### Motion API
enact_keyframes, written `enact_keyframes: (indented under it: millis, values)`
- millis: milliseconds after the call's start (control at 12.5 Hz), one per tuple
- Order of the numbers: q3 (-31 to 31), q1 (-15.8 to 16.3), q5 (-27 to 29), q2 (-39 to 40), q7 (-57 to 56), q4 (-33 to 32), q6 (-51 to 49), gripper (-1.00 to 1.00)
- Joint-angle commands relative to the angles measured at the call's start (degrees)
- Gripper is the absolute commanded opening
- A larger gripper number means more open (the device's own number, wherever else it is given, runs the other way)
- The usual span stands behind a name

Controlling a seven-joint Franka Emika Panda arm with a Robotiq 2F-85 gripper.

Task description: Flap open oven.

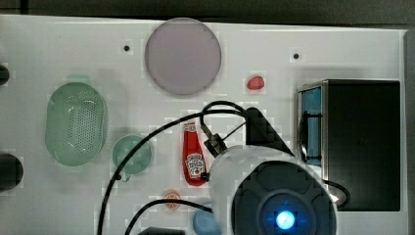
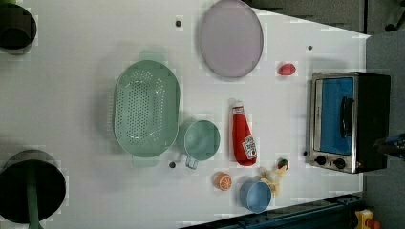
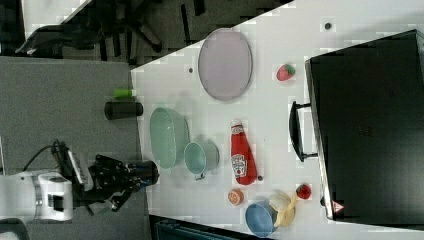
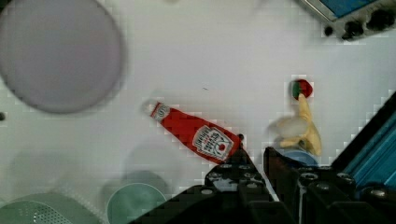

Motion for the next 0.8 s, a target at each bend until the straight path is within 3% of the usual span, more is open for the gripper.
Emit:
enact_keyframes:
  millis: [80, 800]
  values:
    - [-1.57, -1.08, -0.63, -0.42, -1.47, 0.02, 0.66, -0.65]
    - [-11.91, -4.16, -3.9, 4.25, -45.15, -5.52, 12.45, -0.65]
